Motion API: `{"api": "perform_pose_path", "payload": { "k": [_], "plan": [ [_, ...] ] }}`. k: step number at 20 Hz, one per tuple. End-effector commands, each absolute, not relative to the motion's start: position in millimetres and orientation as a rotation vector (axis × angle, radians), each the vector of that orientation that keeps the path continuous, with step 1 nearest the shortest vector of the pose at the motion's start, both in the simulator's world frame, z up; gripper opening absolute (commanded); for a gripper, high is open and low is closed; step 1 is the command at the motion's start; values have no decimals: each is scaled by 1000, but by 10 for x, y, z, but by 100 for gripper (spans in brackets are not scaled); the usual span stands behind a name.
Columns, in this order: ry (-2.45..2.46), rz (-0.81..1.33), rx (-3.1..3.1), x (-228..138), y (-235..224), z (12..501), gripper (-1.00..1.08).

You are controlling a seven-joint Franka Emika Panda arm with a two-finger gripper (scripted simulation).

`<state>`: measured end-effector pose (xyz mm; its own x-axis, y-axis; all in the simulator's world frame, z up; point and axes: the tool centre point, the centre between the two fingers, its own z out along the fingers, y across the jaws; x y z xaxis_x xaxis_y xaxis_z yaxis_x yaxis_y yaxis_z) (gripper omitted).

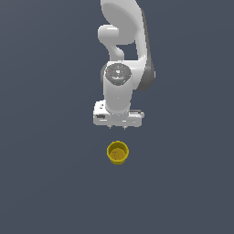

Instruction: Pick up the object and move it to a goal position.

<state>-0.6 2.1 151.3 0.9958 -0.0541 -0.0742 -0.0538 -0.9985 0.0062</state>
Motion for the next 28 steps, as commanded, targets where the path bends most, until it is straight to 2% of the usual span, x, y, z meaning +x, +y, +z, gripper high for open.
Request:
{"api": "perform_pose_path", "payload": {
  "k": [1,28],
  "plan": [
    [-142,-125,3129,68,20,1500,28],
    [-1055,-221,2832,1060,128,1147,28]
  ]
}}
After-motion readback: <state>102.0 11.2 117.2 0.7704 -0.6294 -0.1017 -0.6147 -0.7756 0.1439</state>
